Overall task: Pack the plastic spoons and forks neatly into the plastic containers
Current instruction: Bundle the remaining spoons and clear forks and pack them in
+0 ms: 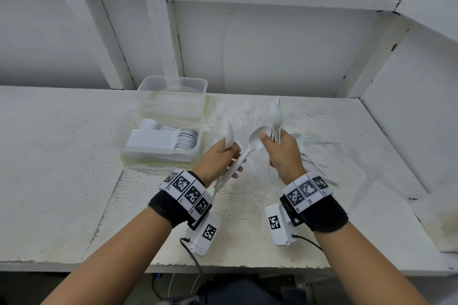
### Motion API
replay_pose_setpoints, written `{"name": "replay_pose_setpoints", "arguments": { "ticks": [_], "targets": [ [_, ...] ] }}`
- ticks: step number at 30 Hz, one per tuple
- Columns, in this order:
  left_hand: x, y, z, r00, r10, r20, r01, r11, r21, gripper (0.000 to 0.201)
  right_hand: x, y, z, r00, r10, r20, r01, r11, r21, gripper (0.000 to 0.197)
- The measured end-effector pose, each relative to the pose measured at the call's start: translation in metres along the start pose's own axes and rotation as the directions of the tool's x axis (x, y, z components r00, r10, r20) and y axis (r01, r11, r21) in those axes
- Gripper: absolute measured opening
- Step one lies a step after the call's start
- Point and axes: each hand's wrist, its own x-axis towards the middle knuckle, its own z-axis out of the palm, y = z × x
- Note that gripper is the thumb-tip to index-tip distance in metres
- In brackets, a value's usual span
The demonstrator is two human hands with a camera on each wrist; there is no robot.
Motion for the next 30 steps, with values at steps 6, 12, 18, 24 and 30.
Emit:
{"name": "replay_pose_setpoints", "arguments": {
  "ticks": [6,12,18,24,30],
  "targets": [
    [0.005,0.004,-0.013,0.953,0.083,-0.29,-0.066,0.995,0.068,0.012,0.005,-0.01,-0.018,0.997,-0.074,0.007,0.074,0.997,-0.033,0.023],
    [0.009,0.007,-0.01,0.987,0.028,-0.159,0.011,0.971,0.239,0.038,0.003,-0.021,-0.017,0.985,-0.117,0.124,0.133,0.983,-0.128,0.027],
    [0.001,0.012,0.001,0.998,-0.035,-0.051,0.031,0.997,-0.072,0.023,-0.001,-0.022,-0.001,0.973,-0.149,0.175,0.177,0.973,-0.151,0.021],
    [-0.006,0.018,0.001,0.998,-0.044,0.05,0.052,0.985,-0.167,0.025,0.002,-0.021,0.007,0.971,-0.221,0.096,0.235,0.956,-0.176,0.012],
    [-0.007,0.018,0.002,0.98,-0.096,0.176,0.122,0.982,-0.144,0.03,0.004,-0.02,0.009,0.978,-0.194,0.075,0.204,0.965,-0.166,0.022]
  ]
}}
